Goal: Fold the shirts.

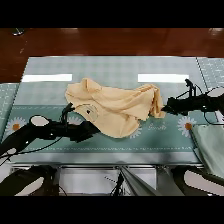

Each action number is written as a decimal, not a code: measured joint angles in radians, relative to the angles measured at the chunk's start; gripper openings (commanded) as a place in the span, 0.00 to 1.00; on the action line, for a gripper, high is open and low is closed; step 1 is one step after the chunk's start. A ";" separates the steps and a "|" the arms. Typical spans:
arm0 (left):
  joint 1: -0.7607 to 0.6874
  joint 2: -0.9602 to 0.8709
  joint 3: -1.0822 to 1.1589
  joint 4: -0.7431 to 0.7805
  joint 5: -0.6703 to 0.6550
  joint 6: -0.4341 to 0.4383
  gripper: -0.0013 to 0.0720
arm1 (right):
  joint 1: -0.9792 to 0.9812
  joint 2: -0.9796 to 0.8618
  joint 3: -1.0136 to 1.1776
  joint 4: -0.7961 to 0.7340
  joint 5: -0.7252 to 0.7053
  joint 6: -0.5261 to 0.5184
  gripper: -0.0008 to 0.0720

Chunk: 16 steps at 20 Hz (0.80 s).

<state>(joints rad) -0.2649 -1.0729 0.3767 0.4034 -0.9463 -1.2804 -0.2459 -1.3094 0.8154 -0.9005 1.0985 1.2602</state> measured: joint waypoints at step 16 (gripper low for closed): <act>-0.476 -0.282 0.226 -0.340 0.482 -0.003 0.97 | -0.001 0.000 0.030 0.026 0.027 -0.003 0.04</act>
<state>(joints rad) -0.7414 -1.3544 0.6029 0.0635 -0.4641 -1.2835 -0.2470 -1.3094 0.8452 -0.8749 1.1259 1.2575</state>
